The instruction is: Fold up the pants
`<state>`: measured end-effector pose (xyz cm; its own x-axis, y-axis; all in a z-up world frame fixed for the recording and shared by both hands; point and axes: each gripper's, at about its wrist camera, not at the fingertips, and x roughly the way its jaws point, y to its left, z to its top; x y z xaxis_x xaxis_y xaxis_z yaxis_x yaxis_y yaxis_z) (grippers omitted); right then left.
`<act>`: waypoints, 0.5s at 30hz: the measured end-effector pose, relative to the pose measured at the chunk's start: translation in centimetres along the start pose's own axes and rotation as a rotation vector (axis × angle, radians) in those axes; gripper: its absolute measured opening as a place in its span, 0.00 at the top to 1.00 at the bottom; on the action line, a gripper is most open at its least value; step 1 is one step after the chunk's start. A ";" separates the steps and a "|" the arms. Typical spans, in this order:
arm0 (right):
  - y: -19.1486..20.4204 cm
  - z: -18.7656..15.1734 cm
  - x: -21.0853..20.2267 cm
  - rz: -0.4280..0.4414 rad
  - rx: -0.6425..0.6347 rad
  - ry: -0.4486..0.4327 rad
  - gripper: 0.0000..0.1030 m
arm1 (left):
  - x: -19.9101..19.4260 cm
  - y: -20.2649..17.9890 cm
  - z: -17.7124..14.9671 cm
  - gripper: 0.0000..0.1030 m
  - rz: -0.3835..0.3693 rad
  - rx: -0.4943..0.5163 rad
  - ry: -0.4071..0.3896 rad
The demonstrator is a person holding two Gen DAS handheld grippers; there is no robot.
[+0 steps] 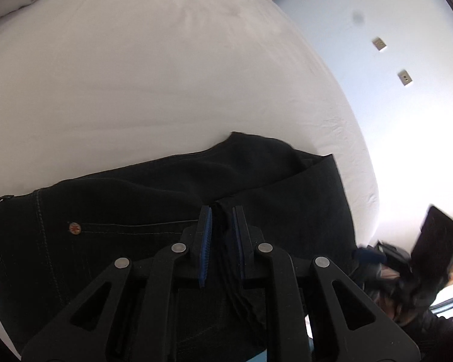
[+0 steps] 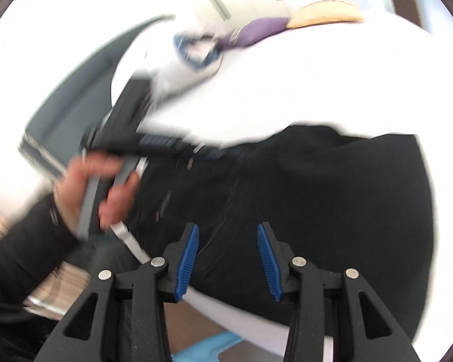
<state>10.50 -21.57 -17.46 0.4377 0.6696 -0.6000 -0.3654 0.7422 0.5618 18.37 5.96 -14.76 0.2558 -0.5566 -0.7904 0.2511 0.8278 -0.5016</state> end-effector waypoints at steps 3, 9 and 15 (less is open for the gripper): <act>-6.9 3.7 -1.0 0.128 0.176 -0.039 0.57 | 0.6 -3.7 -1.8 0.87 -0.105 0.035 -0.005; -15.2 6.0 4.6 0.239 0.409 0.141 0.43 | 6.5 -5.2 -6.3 0.87 -0.012 0.092 0.113; -15.2 1.0 1.8 0.370 0.415 0.116 0.56 | 5.6 -4.3 -7.0 0.87 -0.019 0.081 0.080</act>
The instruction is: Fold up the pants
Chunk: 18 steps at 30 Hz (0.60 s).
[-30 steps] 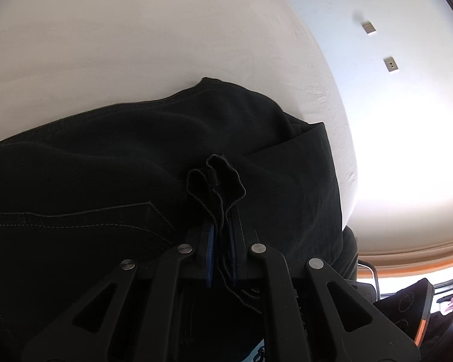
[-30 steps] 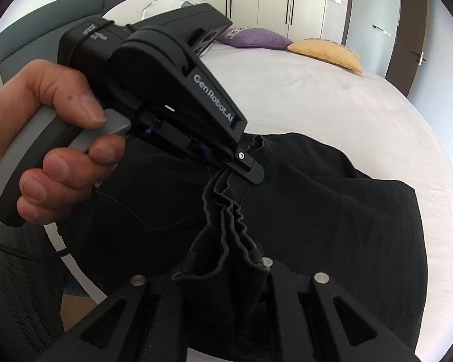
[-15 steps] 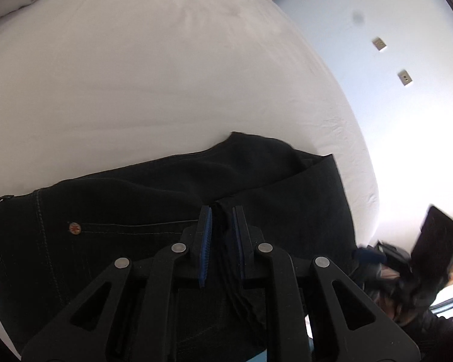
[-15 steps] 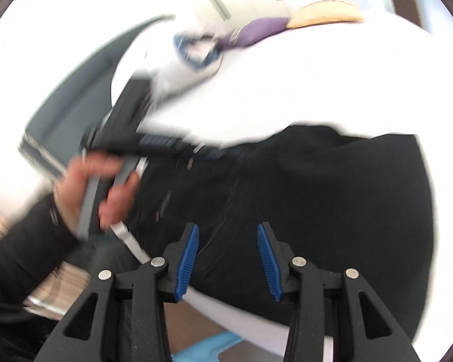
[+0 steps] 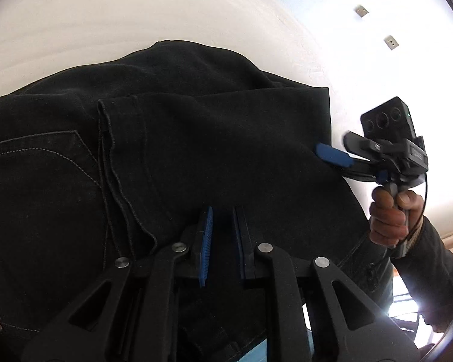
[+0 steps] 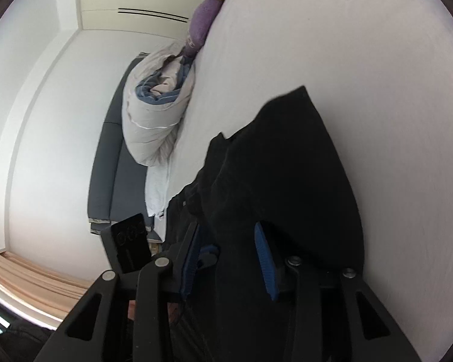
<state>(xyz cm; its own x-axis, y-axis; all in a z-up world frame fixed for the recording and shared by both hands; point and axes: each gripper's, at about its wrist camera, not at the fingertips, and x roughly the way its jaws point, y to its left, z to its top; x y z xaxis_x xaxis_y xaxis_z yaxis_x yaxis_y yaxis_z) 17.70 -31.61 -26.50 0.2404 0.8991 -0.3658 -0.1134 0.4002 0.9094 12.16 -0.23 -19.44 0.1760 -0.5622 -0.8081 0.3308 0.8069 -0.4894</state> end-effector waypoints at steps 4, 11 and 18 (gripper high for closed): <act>1.0 -5.6 -0.8 -0.019 -0.016 0.076 0.41 | 0.0 -1.2 0.0 0.87 0.029 0.013 -0.005; -0.4 -11.8 -1.8 -0.113 0.048 0.154 0.41 | 0.7 -2.7 -0.5 0.87 0.068 0.045 -0.024; 5.4 -8.9 -0.3 -0.053 -0.104 0.116 0.35 | 3.9 -4.6 -1.2 0.87 0.079 0.040 -0.037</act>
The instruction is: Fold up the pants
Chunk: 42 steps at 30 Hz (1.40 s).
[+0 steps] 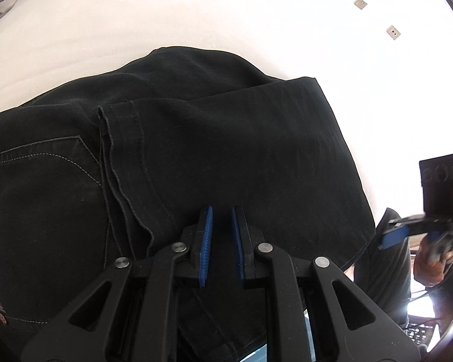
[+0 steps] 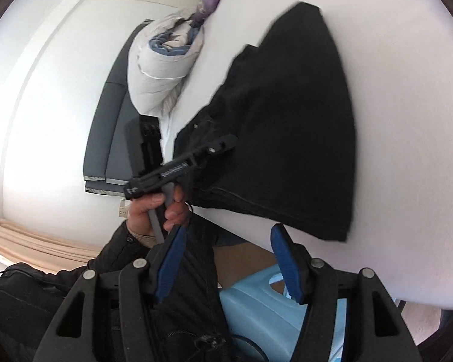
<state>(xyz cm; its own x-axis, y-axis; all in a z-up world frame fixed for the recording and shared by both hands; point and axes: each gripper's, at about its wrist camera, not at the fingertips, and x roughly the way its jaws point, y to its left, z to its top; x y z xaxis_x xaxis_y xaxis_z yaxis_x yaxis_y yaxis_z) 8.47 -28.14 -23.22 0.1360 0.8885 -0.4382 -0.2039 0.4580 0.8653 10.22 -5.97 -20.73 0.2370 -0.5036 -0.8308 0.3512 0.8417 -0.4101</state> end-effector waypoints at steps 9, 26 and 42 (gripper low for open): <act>-4.2 5.8 4.9 -0.222 0.204 -0.072 0.25 | -4.7 1.6 -1.7 0.87 0.029 -0.091 -0.132; 0.8 7.7 9.7 -0.121 0.158 -0.171 0.26 | -22.3 16.9 -20.4 0.13 0.083 -0.890 -0.623; -1.7 7.2 9.2 -0.068 0.260 -0.205 0.36 | -16.6 22.3 -21.0 0.19 -0.130 -1.145 -0.636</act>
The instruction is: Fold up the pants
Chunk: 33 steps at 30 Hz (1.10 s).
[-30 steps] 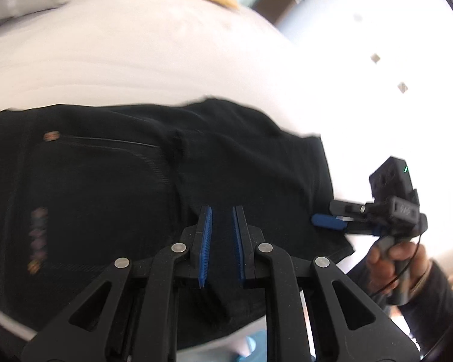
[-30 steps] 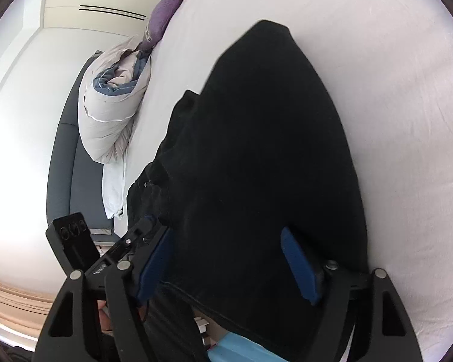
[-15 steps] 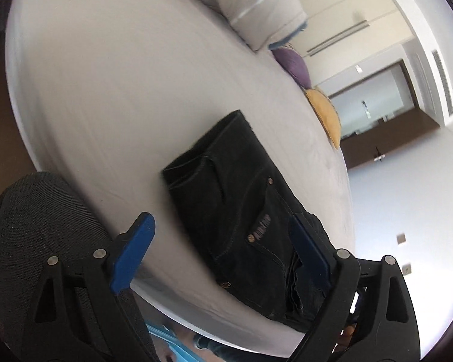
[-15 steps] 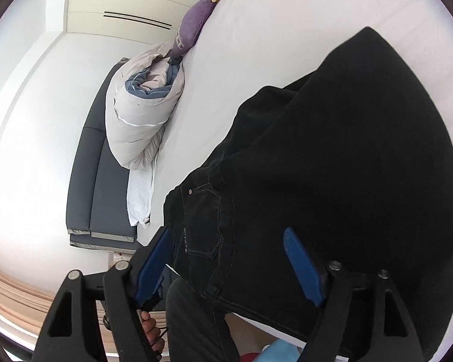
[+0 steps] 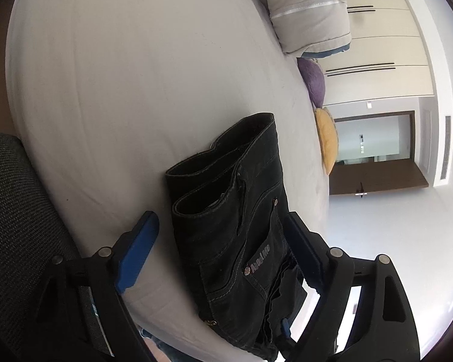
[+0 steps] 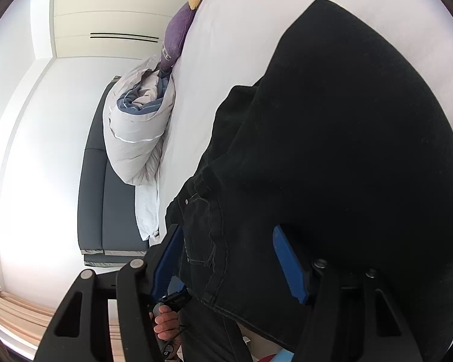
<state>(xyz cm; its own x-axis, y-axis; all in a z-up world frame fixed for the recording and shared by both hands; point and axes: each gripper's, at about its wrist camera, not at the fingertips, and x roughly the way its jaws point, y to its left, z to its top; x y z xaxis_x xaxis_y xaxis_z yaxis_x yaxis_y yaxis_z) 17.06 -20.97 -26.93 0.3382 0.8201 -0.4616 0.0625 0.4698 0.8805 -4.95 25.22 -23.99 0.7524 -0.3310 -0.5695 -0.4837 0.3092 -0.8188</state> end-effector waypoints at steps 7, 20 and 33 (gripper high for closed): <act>-0.4 -0.1 -0.3 0.015 0.001 -0.001 0.36 | 2.0 2.2 0.3 0.65 -0.024 -0.135 0.009; 0.6 -0.1 0.7 -0.190 -0.092 0.059 0.48 | 0.1 -7.2 0.2 0.86 -0.040 0.106 -0.040; 1.2 2.6 -3.8 0.043 -0.010 -0.009 0.34 | 8.0 -28.3 -19.4 0.87 -0.035 1.013 0.147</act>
<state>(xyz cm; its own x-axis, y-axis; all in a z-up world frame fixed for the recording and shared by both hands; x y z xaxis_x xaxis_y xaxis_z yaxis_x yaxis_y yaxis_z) 18.31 -24.37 -23.86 0.3489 0.8365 -0.4225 0.0382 0.4378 0.8983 6.08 -3.44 -6.79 0.6639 -0.4394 -0.6051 0.1936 0.8826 -0.4284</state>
